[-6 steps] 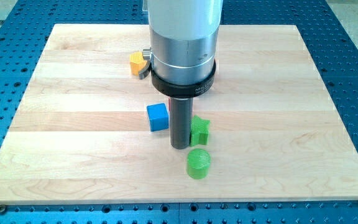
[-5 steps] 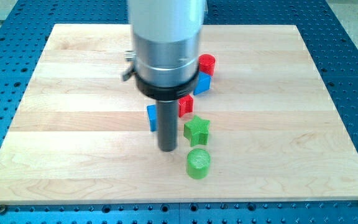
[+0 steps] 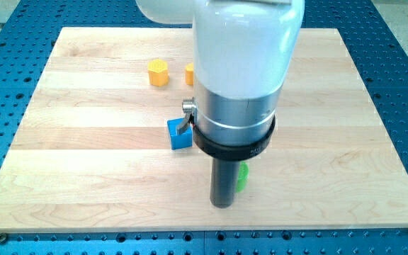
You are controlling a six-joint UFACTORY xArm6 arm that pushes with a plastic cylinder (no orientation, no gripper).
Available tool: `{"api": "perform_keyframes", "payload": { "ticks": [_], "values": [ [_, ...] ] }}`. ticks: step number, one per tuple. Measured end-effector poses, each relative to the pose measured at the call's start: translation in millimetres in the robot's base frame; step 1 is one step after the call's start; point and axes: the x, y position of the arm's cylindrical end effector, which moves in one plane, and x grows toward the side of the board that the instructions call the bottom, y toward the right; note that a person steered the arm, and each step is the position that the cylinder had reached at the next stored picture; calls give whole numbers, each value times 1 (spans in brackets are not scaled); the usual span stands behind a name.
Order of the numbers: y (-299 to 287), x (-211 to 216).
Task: Slide the green circle to the right of the green star
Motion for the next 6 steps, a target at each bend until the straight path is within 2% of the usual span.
{"api": "perform_keyframes", "payload": {
  "ticks": [2,4,6],
  "values": [
    [-29,-2],
    [48,-23],
    [49,-23]
  ]
}}
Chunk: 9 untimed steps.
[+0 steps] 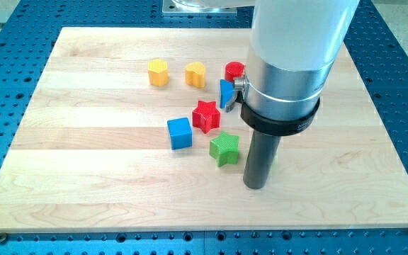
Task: Slide the green circle to the right of the green star
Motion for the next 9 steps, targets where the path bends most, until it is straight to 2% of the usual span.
{"api": "perform_keyframes", "payload": {
  "ticks": [2,3,4,5,6,7,8,9],
  "values": [
    [-41,-14],
    [-41,-25],
    [-42,-14],
    [-26,26],
    [3,31],
    [7,29],
    [19,-12],
    [22,-26]
  ]
}}
